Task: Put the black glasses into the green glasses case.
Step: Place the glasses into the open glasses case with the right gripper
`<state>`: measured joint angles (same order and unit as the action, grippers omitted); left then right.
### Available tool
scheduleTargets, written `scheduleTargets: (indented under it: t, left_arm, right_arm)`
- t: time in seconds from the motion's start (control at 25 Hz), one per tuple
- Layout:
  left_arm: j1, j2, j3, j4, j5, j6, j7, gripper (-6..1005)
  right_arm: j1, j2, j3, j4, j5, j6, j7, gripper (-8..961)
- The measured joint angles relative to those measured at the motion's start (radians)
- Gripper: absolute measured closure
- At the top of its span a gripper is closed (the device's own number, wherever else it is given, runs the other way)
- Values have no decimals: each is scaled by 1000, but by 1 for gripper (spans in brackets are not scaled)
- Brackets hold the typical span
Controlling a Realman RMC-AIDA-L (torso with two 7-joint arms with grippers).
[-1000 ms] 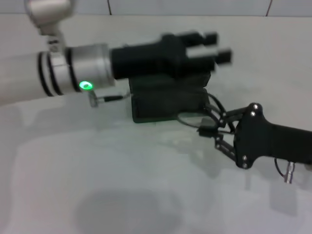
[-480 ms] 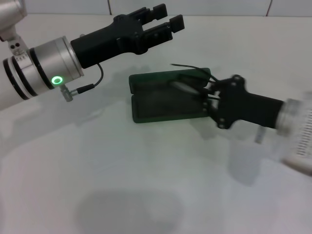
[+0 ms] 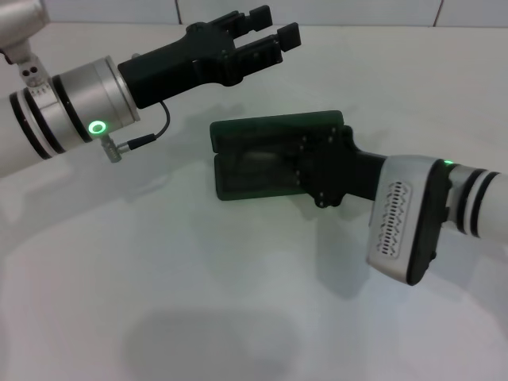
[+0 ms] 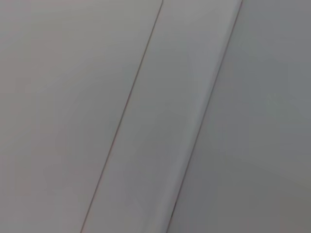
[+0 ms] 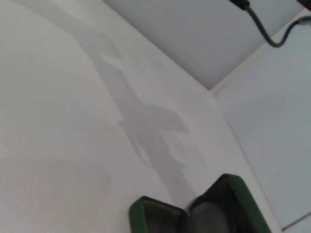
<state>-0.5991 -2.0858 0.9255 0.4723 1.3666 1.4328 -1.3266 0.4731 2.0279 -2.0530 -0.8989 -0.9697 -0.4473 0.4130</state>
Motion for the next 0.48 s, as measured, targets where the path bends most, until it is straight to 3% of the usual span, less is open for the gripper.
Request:
scheduleTargets:
  t: [0.16,0.24,0.48]
  left_arm:
    - [-1,-1,0,0,0,-5,1,286]
    - [-1,-1,-1,0,1,-10,1,286]
    - [2,0,-1,0,2,-17,1,287]
  right_arm:
    - [4,0,-18,-6,5,10,1,788]
    - [1,0,-19,-13,6,11,7,696]
    - [-32,-3,-21,-57,2,-8,83,686]
